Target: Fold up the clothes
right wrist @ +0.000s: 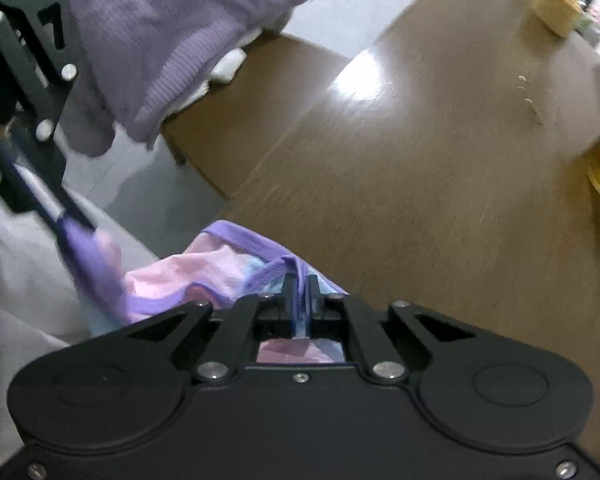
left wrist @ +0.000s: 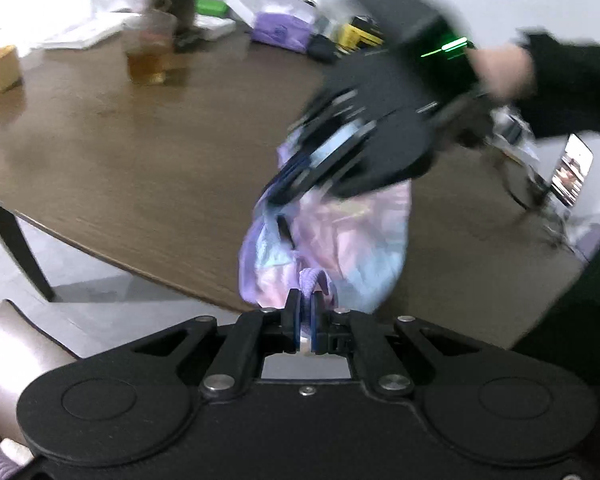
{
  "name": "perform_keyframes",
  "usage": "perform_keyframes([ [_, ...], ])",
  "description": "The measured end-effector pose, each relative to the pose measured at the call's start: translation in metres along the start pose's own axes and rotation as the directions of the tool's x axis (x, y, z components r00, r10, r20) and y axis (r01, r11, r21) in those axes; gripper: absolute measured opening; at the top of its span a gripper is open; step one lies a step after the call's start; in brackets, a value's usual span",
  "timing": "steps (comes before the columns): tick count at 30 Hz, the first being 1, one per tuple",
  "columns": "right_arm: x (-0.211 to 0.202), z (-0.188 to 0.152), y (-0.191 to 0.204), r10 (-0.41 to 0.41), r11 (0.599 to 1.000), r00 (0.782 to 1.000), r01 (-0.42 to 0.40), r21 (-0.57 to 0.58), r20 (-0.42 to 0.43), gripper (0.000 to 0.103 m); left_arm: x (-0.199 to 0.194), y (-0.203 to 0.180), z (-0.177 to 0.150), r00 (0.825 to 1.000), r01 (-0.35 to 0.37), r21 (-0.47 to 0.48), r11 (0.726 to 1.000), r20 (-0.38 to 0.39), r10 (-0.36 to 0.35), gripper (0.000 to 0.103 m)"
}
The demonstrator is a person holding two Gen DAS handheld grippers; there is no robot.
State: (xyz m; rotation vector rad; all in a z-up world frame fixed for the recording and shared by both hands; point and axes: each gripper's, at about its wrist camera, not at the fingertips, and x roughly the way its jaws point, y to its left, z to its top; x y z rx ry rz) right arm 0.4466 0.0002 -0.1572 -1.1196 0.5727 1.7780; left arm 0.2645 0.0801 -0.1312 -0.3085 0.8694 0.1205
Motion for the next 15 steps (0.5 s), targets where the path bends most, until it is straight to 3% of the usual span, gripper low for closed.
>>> perform_keyframes([
  [2,-0.040,-0.014,-0.022,-0.143,0.980,0.985,0.127,0.153,0.095,0.003,0.005,0.003,0.026,0.999,-0.009,0.041,0.999,0.042,0.007,0.004],
  [4,-0.066,-0.028,-0.030,-0.239,0.947,0.963,0.203,0.249,0.126,0.003,0.007,0.000,0.058,0.995,0.021,0.111,0.994,0.095,-0.032,0.004],
  [5,-0.098,-0.050,-0.028,-0.323,0.892,0.938,0.257,0.373,0.127,0.003,0.010,-0.005,0.075,0.991,0.041,0.166,0.985,0.121,-0.061,0.004],
  [7,-0.163,-0.096,-0.022,-0.484,0.720,0.870,0.337,0.607,0.092,0.003,0.018,-0.020,0.100,0.984,0.078,0.270,0.960,0.136,-0.119,0.004],
  [9,-0.189,-0.132,0.003,-0.535,0.571,0.845,0.356,0.740,0.007,0.003,0.033,-0.043,0.125,0.973,0.141,0.393,0.909,0.116,-0.201,0.004],
  [10,-0.190,-0.135,0.008,-0.536,0.553,0.844,0.358,0.752,-0.008,0.003,0.042,-0.052,0.128,0.969,0.175,0.432,0.885,0.084,-0.232,0.004],
  [11,-0.188,-0.151,0.022,-0.535,0.487,0.843,0.361,0.795,-0.056,0.004,0.057,-0.065,0.128,0.963,0.221,0.490,0.844,0.030,-0.269,0.004],
  [13,-0.183,-0.186,0.052,-0.518,0.340,0.842,0.367,0.866,-0.153,0.005,0.081,-0.080,0.117,0.956,0.273,0.560,0.783,-0.064,-0.287,0.004],
  [14,-0.165,-0.210,0.075,-0.457,0.229,0.860,0.359,0.905,-0.225,0.009,0.093,-0.088,0.106,0.952,0.295,0.605,0.740,-0.125,-0.278,0.004],
  [15,-0.155,-0.209,0.077,-0.450,0.220,0.862,0.359,0.907,-0.233,0.011,0.099,-0.092,0.098,0.950,0.307,0.631,0.712,-0.155,-0.272,0.004],
])
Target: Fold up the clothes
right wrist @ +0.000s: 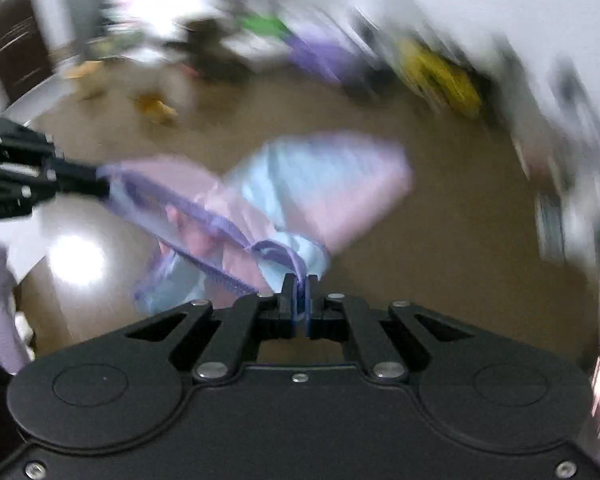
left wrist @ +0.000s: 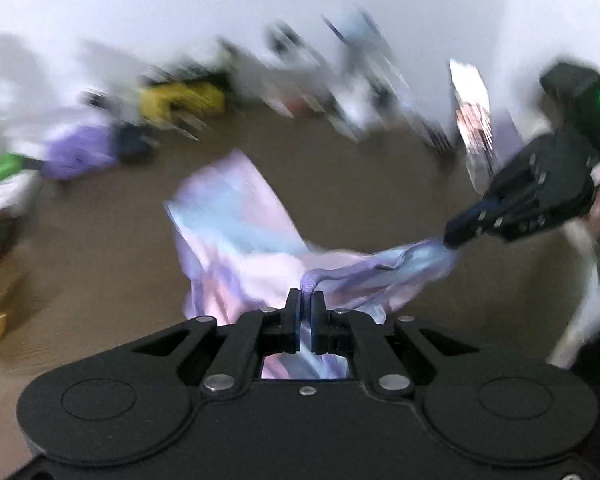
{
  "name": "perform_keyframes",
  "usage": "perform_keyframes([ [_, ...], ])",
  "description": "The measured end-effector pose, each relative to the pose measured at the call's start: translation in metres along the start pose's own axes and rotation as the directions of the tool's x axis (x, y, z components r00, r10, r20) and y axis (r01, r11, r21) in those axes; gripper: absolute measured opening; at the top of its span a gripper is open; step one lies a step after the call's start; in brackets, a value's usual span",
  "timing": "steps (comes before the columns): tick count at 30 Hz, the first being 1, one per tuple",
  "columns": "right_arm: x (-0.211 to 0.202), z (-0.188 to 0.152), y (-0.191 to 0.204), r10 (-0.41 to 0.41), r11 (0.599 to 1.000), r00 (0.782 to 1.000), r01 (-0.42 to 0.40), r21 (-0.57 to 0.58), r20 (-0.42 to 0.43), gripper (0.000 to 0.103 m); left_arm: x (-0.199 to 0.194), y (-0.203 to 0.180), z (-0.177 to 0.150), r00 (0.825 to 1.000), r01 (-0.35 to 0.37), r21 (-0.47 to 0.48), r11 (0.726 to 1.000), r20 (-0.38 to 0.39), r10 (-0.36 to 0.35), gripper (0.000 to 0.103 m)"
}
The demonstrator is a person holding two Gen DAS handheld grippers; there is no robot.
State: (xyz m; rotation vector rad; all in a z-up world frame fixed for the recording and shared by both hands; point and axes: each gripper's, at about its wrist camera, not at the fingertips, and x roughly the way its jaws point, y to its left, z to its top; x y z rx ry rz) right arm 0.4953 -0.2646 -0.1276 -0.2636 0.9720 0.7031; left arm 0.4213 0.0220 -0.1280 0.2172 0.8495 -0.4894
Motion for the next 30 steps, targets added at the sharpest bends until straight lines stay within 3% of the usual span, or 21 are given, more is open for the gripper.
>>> perform_keyframes([
  [2,0.001,-0.013,0.006,-0.028,0.999,1.000,0.027,-0.043,-0.004,0.024,0.011,-0.012,-0.009,0.997,0.046,0.072,0.996,-0.060,-0.042,0.004],
  [4,0.002,-0.027,0.013,-0.056,0.995,0.998,0.055,-0.087,-0.006,0.026,0.012,-0.017,-0.013,0.994,0.070,0.089,0.994,-0.085,-0.062,0.004],
  [6,0.002,-0.041,0.019,-0.084,0.988,0.996,0.082,-0.130,-0.008,0.035,0.009,-0.018,-0.013,0.995,0.062,0.120,0.991,-0.090,-0.052,0.004],
  [7,0.004,-0.040,0.033,-0.055,0.972,0.998,0.055,-0.230,0.008,0.038,0.007,-0.018,-0.012,0.995,0.056,0.133,0.990,-0.089,-0.044,0.004],
  [9,0.016,-0.034,0.053,-0.051,0.951,0.999,0.053,-0.304,0.015,0.038,0.002,-0.015,-0.009,0.996,0.043,0.137,0.990,-0.080,-0.032,0.004],
  [11,0.037,-0.028,0.080,-0.075,0.868,0.996,0.085,-0.490,0.040,0.037,-0.003,-0.012,-0.003,0.998,0.029,0.147,0.989,-0.068,-0.019,0.004],
  [12,0.042,-0.027,0.087,-0.076,0.862,0.996,0.087,-0.500,0.042,0.037,-0.007,-0.010,0.001,0.998,0.018,0.150,0.989,-0.058,-0.010,0.004],
  [15,0.075,-0.016,0.101,-0.150,0.735,0.987,0.148,-0.662,0.055,0.036,-0.019,-0.008,0.004,0.999,-0.005,0.139,0.990,-0.033,0.010,0.004],
  [16,0.078,-0.021,0.100,-0.153,0.728,0.987,0.150,-0.668,0.055,0.036,-0.019,-0.007,0.005,0.999,-0.010,0.131,0.991,-0.029,0.014,0.004],
  [17,0.084,-0.025,0.101,-0.157,0.685,0.986,0.148,-0.713,0.054,0.036,-0.018,-0.006,0.007,1.000,-0.015,0.120,0.993,-0.024,0.018,0.004],
  [23,0.089,-0.035,0.110,-0.164,0.624,0.982,0.174,-0.762,0.089,0.036,-0.019,-0.005,0.013,1.000,-0.016,0.085,0.996,0.001,0.016,0.004],
  [26,0.095,-0.039,0.114,-0.184,0.617,0.976,0.205,-0.759,0.114,0.036,-0.022,-0.007,0.018,1.000,-0.014,0.092,0.996,0.008,0.014,0.004],
  [27,0.096,-0.039,0.115,-0.191,0.618,0.974,0.214,-0.756,0.120,0.033,-0.023,-0.007,0.019,1.000,-0.017,0.096,0.995,0.011,0.016,0.004],
  [29,0.094,-0.036,0.112,-0.193,0.658,0.972,0.232,-0.717,0.136,0.003,-0.021,-0.005,0.019,0.999,-0.032,0.107,0.994,0.003,0.032,0.004],
  [30,0.091,-0.033,0.110,-0.196,0.677,0.970,0.241,-0.695,0.145,0.003,-0.019,-0.003,0.019,0.999,-0.040,0.108,0.993,-0.002,0.041,0.004],
])
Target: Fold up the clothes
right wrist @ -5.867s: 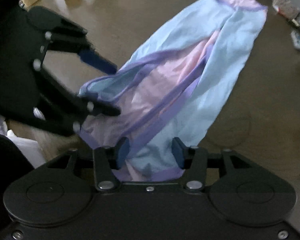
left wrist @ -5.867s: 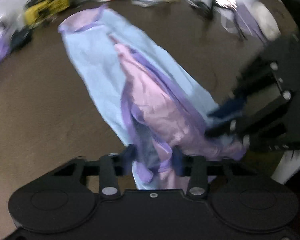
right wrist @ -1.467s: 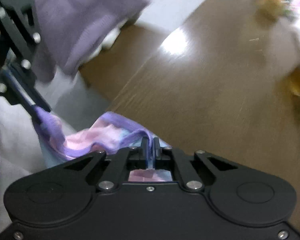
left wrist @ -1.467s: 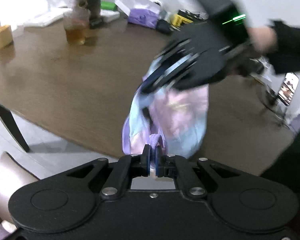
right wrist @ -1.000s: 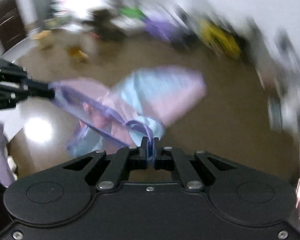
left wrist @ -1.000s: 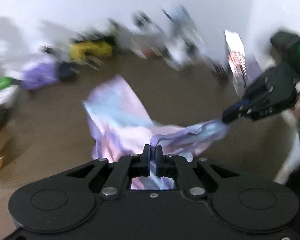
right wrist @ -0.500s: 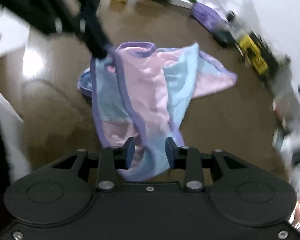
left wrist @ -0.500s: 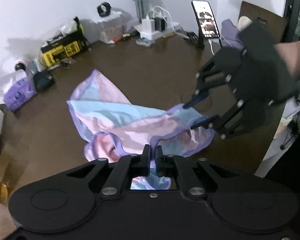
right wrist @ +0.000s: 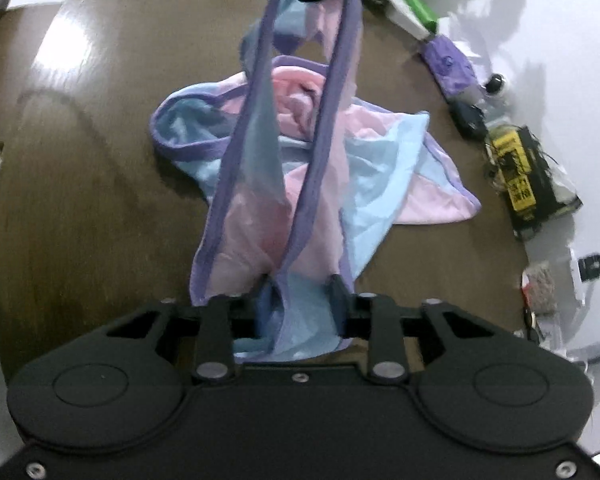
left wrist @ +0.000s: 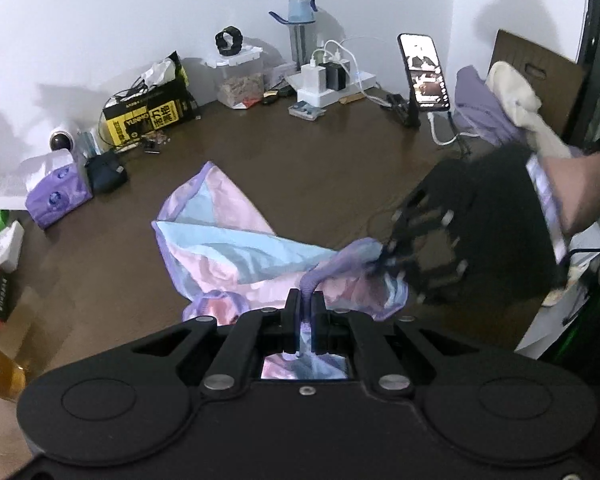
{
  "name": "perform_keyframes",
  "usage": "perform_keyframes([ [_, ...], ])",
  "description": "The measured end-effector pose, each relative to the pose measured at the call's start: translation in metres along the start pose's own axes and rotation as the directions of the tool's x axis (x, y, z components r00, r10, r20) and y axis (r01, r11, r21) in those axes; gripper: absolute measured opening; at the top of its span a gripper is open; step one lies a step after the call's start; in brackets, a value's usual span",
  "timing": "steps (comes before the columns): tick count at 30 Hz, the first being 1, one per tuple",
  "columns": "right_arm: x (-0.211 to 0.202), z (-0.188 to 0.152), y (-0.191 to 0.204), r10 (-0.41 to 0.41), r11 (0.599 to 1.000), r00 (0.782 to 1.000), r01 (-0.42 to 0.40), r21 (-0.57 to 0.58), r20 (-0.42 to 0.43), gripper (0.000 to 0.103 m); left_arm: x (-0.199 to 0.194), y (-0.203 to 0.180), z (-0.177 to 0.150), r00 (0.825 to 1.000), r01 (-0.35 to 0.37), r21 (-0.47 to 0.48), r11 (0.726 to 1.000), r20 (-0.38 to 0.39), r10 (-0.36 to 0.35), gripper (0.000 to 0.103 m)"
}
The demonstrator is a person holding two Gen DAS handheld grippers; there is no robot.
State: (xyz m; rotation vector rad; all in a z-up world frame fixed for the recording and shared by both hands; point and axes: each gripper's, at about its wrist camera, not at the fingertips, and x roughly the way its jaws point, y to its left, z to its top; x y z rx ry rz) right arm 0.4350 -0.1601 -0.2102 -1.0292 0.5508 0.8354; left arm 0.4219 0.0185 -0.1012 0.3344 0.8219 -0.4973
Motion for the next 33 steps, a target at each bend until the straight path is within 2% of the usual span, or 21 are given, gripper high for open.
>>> perform_keyframes([
  [3,-0.017,0.000,-0.021,0.000,0.991,1.000,-0.003,0.134,0.019,0.003,0.007,0.006,0.003,1.000,-0.023,0.009,1.000,-0.006,0.023,0.004],
  [4,-0.026,-0.002,-0.036,0.031,0.972,0.999,-0.038,0.232,0.030,0.003,0.009,0.008,0.006,1.000,-0.031,0.023,0.999,-0.002,0.031,0.004],
  [6,-0.044,-0.006,-0.068,0.092,0.900,0.994,-0.110,0.422,0.063,0.003,0.017,0.011,0.017,0.999,-0.053,0.071,0.996,0.006,0.052,0.004],
  [8,-0.053,-0.009,-0.091,0.116,0.852,0.989,-0.144,0.503,0.087,0.003,0.031,0.017,0.035,0.996,-0.081,0.150,0.985,0.034,0.077,0.004],
  [10,-0.058,-0.007,-0.118,0.076,0.855,0.993,-0.110,0.507,0.088,0.003,0.045,0.021,0.060,0.991,-0.118,0.221,0.968,0.092,0.099,0.004],
  [11,-0.058,0.001,-0.154,0.000,0.881,0.996,-0.044,0.470,0.094,0.003,0.052,0.033,0.088,0.982,-0.156,0.257,0.954,0.148,0.120,0.004],
  [12,-0.060,0.006,-0.157,-0.015,0.885,0.995,-0.030,0.465,0.094,0.003,0.054,0.046,0.115,0.971,-0.192,0.272,0.943,0.193,0.142,0.004],
  [13,-0.059,0.016,-0.180,-0.071,0.896,0.992,0.020,0.444,0.099,0.003,0.053,0.065,0.145,0.956,-0.234,0.287,0.929,0.241,0.167,0.004],
  [14,-0.061,0.032,-0.223,-0.157,0.903,0.981,0.098,0.419,0.110,0.003,0.045,0.092,0.177,0.935,-0.285,0.299,0.911,0.297,0.195,0.004],
  [16,-0.069,0.064,-0.299,-0.297,0.894,0.945,0.226,0.388,0.133,0.003,0.022,0.127,0.225,0.898,-0.353,0.296,0.887,0.374,0.232,0.004],
  [17,-0.080,0.080,-0.329,-0.352,0.880,0.924,0.275,0.387,0.146,0.003,-0.001,0.143,0.264,0.862,-0.404,0.288,0.868,0.437,0.256,0.004],
  [18,-0.096,0.094,-0.356,-0.408,0.865,0.898,0.324,0.384,0.162,0.003,-0.024,0.154,0.296,0.827,-0.449,0.283,0.848,0.491,0.274,0.004],
  [20,-0.133,0.119,-0.400,-0.505,0.831,0.841,0.413,0.372,0.194,0.003,-0.065,0.159,0.335,0.769,-0.515,0.290,0.807,0.572,0.285,0.004],
  [22,-0.174,0.141,-0.432,-0.584,0.795,0.780,0.492,0.355,0.225,0.003,-0.103,0.159,0.356,0.726,-0.544,0.284,0.789,0.632,0.272,0.004],
  [23,-0.194,0.148,-0.439,-0.614,0.778,0.753,0.526,0.344,0.237,0.003,-0.117,0.158,0.361,0.711,-0.549,0.284,0.786,0.653,0.261,0.004],
  [25,-0.229,0.155,-0.443,-0.650,0.754,0.715,0.563,0.339,0.257,0.003,-0.133,0.156,0.362,0.701,-0.542,0.297,0.786,0.676,0.228,0.004],
  [28,-0.254,0.152,-0.420,-0.666,0.743,0.700,0.592,0.313,0.258,0.003,-0.144,0.142,0.342,0.677,-0.565,0.326,0.758,0.708,0.201,0.004],
  [29,-0.262,0.151,-0.412,-0.671,0.739,0.695,0.601,0.304,0.258,0.003,-0.143,0.135,0.326,0.677,-0.565,0.339,0.752,0.711,0.189,0.004],
  [31,-0.262,0.141,-0.385,-0.655,0.752,0.713,0.586,0.300,0.249,0.003,-0.134,0.122,0.293,0.696,-0.542,0.364,0.758,0.700,0.161,0.004],
  [32,-0.261,0.136,-0.373,-0.642,0.762,0.727,0.571,0.306,0.244,0.003,-0.127,0.115,0.274,0.712,-0.516,0.373,0.771,0.687,0.144,0.004],
  [33,-0.259,0.131,-0.361,-0.629,0.771,0.740,0.555,0.312,0.239,0.003,-0.113,0.107,0.250,0.742,-0.467,0.375,0.801,0.659,0.124,0.004],
])
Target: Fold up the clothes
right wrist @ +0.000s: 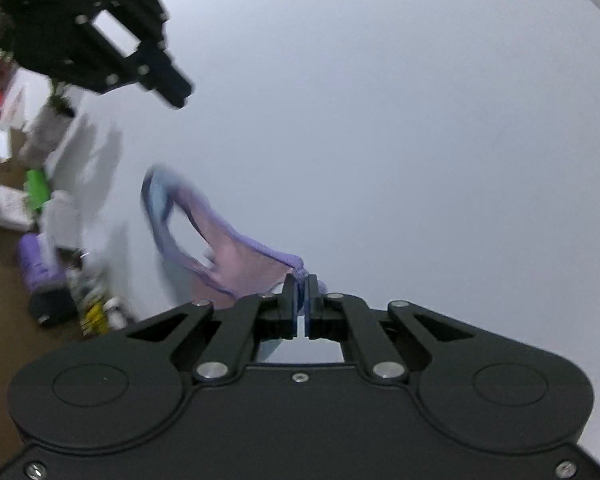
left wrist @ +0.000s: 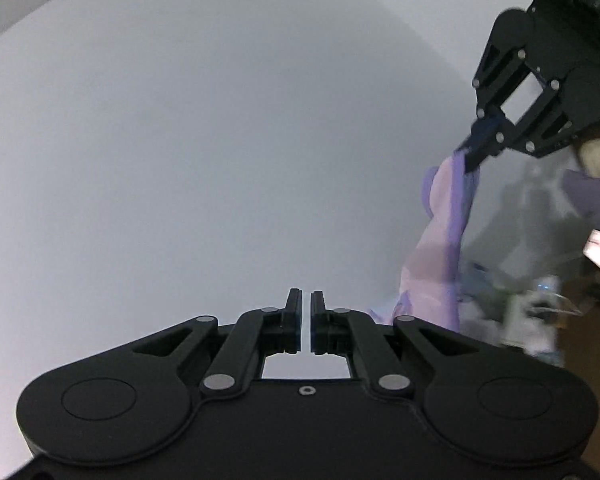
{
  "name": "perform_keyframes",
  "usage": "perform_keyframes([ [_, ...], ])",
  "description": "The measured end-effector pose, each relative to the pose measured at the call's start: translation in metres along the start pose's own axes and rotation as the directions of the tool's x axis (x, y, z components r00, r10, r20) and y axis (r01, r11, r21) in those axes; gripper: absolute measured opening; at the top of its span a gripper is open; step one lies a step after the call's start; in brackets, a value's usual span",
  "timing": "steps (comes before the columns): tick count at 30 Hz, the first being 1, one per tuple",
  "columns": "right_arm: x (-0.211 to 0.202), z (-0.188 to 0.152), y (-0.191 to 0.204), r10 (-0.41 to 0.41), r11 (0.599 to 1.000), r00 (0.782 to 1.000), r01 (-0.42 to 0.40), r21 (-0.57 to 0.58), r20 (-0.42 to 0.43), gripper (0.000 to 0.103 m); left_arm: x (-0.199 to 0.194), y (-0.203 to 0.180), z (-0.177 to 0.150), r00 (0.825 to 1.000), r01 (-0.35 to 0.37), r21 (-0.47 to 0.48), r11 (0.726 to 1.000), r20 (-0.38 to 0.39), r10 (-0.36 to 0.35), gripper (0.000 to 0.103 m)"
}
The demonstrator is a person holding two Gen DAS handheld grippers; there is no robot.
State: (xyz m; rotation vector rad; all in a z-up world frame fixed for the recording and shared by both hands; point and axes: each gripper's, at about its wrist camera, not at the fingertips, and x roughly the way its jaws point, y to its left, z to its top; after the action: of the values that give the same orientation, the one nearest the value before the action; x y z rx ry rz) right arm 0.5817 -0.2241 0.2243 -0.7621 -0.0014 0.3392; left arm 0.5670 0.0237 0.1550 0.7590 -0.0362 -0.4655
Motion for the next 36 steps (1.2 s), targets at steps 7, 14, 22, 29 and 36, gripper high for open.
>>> perform_keyframes([
  [7,-0.023,-0.155,0.185,0.408,0.899,0.863,-0.323,0.296,-0.299,0.003,-0.013,-0.204,-0.149,0.903,0.179,-0.396,0.901,-0.298,-0.310,0.005],
  [14,-0.020,-0.223,0.264,0.550,0.811,0.698,-0.315,0.493,-0.458,0.003,-0.041,-0.354,-0.191,0.824,0.191,-0.519,0.833,-0.376,-0.423,0.012],
  [22,-0.010,-0.163,0.208,0.570,0.773,0.719,-0.304,0.557,-0.398,0.003,-0.006,-0.332,-0.172,0.887,-0.029,-0.704,0.709,-0.345,-0.306,0.055],
  [29,-0.009,-0.136,0.181,0.571,0.753,0.737,-0.294,0.589,-0.362,0.003,0.023,-0.301,-0.174,0.913,-0.182,-0.780,0.598,-0.360,-0.192,0.055],
  [36,-0.003,-0.110,0.148,0.547,0.745,0.776,-0.280,0.605,-0.314,0.003,0.017,-0.265,-0.183,0.909,-0.300,-0.787,0.539,-0.408,-0.089,0.055],
])
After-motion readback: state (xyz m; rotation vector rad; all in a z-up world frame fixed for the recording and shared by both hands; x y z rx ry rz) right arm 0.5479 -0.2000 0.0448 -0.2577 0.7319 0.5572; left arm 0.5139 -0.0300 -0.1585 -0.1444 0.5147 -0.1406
